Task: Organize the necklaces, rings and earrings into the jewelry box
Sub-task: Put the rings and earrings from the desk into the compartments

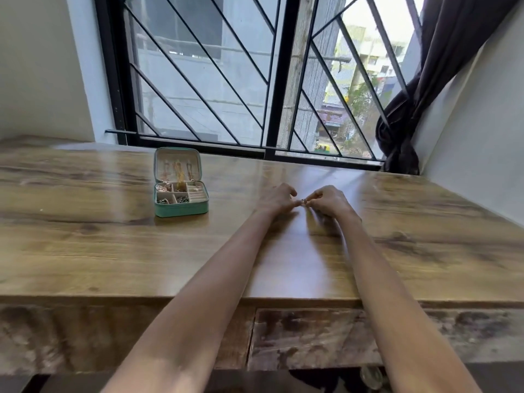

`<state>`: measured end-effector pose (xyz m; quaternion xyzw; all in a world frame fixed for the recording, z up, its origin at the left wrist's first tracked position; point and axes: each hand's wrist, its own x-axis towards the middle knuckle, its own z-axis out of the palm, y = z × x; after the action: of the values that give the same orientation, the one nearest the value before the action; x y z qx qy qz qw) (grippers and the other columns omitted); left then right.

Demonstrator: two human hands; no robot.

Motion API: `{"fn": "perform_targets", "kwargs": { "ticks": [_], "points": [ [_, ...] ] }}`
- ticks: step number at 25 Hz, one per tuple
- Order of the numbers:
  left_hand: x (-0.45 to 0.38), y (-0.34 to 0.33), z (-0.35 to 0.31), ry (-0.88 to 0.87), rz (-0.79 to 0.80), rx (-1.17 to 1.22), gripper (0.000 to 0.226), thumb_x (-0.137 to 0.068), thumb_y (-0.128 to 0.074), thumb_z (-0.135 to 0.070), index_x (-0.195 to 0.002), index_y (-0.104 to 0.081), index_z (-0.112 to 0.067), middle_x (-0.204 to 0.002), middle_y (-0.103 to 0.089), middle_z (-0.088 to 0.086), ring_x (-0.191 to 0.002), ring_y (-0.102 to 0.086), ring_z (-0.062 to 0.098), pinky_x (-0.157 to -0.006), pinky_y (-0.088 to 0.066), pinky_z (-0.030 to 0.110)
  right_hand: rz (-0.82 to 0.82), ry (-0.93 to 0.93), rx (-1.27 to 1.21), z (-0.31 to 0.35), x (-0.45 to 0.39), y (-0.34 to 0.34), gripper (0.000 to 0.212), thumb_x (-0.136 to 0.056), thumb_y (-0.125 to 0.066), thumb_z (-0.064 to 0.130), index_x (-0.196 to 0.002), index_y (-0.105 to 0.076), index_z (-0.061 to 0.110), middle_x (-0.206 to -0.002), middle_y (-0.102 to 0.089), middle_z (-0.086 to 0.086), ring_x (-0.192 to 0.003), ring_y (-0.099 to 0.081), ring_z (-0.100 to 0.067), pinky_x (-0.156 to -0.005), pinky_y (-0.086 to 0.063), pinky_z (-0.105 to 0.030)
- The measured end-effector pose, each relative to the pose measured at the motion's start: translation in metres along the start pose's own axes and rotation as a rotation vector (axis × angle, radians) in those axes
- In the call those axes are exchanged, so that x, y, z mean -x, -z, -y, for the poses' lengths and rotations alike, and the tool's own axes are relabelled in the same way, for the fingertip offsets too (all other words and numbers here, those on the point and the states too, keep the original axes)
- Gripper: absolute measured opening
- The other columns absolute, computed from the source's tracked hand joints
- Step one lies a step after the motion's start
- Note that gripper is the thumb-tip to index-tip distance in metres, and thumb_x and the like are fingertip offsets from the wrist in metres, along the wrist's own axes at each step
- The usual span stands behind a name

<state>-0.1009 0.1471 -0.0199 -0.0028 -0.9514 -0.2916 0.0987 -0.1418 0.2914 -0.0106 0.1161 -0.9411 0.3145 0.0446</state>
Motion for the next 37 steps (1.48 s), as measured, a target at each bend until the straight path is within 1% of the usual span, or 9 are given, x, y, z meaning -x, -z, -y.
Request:
{"fn": "perform_targets", "kwargs": {
  "ticks": [5, 8, 13, 16, 20, 25, 29, 33, 37],
  "points": [
    [-0.003, -0.007, -0.005, -0.006, -0.07, -0.018, 0.027, -0.081, -0.065, -0.036, -0.105, -0.069, -0.025, -0.121, -0.062, 0.007, -0.114, -0.057, 0.023, -0.091, -0.044, 0.03, 0.021, 0.013, -0.065, -0.005, 0.0, -0.001, 0.016, -0.079, -0.069, 0.02, -0.093, -0.076, 0.021, -0.091, -0.072, -0.008, -0.093, -0.063, -0.019, -0.085, -0.049, -0.031],
    [-0.003, -0.005, -0.001, 0.024, -0.101, 0.091, 0.019, -0.076, -0.07, -0.027, -0.095, -0.071, -0.022, -0.104, -0.07, 0.005, -0.103, -0.063, 0.021, -0.083, -0.047, 0.027, 0.082, 0.024, -0.26, -0.007, 0.001, -0.001, 0.009, -0.077, -0.073, 0.013, -0.081, -0.073, 0.021, -0.078, -0.07, -0.004, -0.079, -0.061, -0.014, -0.069, -0.048, -0.025],
    [0.0, -0.001, 0.005, 0.016, -0.198, 0.238, 0.015, -0.072, -0.076, -0.017, -0.086, -0.074, -0.011, -0.09, -0.073, 0.011, -0.086, -0.067, 0.021, -0.067, -0.043, 0.021, 0.189, 0.098, -0.475, 0.0, 0.012, 0.002, 0.016, -0.08, -0.069, 0.001, -0.094, -0.069, 0.009, -0.08, -0.067, -0.001, -0.07, -0.059, -0.005, -0.056, -0.046, -0.01],
    [0.005, 0.004, 0.007, 0.019, -0.256, 0.353, 0.017, -0.071, -0.078, -0.018, -0.084, -0.073, -0.009, -0.087, -0.072, 0.014, -0.08, -0.065, 0.019, -0.068, -0.044, 0.022, 0.175, 0.151, -0.512, 0.004, 0.016, 0.002, 0.016, -0.08, -0.069, 0.001, -0.093, -0.07, 0.01, -0.079, -0.067, 0.0, -0.062, -0.057, 0.0, -0.056, -0.047, -0.011],
    [0.016, 0.015, 0.009, 0.016, -0.353, 0.424, 0.015, -0.071, -0.078, -0.017, -0.082, -0.072, -0.009, -0.082, -0.07, 0.011, -0.076, -0.062, 0.016, -0.06, -0.042, 0.018, 0.098, 0.28, -0.528, 0.015, 0.018, -0.006, 0.017, -0.076, -0.074, 0.005, -0.092, -0.069, 0.01, -0.085, -0.069, -0.004, -0.074, -0.061, -0.009, -0.061, -0.049, -0.016],
    [0.038, 0.052, 0.014, -0.013, -0.504, 0.475, 0.01, -0.072, -0.075, -0.015, -0.078, -0.07, -0.01, -0.082, -0.072, 0.007, -0.078, -0.064, 0.013, -0.067, -0.043, 0.019, -0.038, 0.488, -0.571, 0.052, 0.023, -0.019, 0.022, -0.077, -0.075, 0.008, -0.098, -0.069, 0.011, -0.088, -0.071, 0.0, -0.074, -0.065, -0.006, -0.067, -0.055, -0.022],
    [0.053, 0.089, 0.047, -0.034, -0.495, 0.395, 0.016, -0.072, -0.078, -0.02, -0.078, -0.068, -0.009, -0.076, -0.068, 0.006, -0.067, -0.057, 0.007, -0.054, -0.039, 0.01, -0.089, 0.637, -0.562, 0.098, 0.03, -0.034, 0.02, -0.079, -0.073, 0.009, -0.099, -0.072, 0.01, -0.091, -0.071, -0.001, -0.073, -0.066, -0.008, -0.068, -0.056, -0.024],
    [0.065, 0.124, 0.081, -0.07, -0.405, 0.277, 0.018, -0.072, -0.079, -0.017, -0.081, -0.071, -0.003, -0.075, -0.067, 0.005, -0.053, -0.057, -0.009, -0.054, -0.044, 0.009, -0.111, 0.698, -0.496, 0.135, 0.025, -0.057, 0.019, -0.077, -0.071, 0.004, -0.094, -0.075, 0.01, -0.085, -0.074, -0.003, -0.071, -0.068, -0.012, -0.072, -0.056, -0.029],
    [0.078, 0.152, 0.112, -0.057, -0.295, 0.244, 0.022, -0.07, -0.078, -0.002, -0.091, -0.073, 0.001, -0.072, -0.069, 0.006, -0.059, -0.059, 0.001, -0.071, -0.054, 0.032, 0.047, 0.673, -0.489, 0.154, 0.016, -0.084, 0.022, -0.078, -0.072, 0.001, -0.099, -0.072, 0.001, -0.088, -0.073, -0.018, -0.071, -0.066, -0.018, -0.077, -0.057, -0.038]
  ]
}}
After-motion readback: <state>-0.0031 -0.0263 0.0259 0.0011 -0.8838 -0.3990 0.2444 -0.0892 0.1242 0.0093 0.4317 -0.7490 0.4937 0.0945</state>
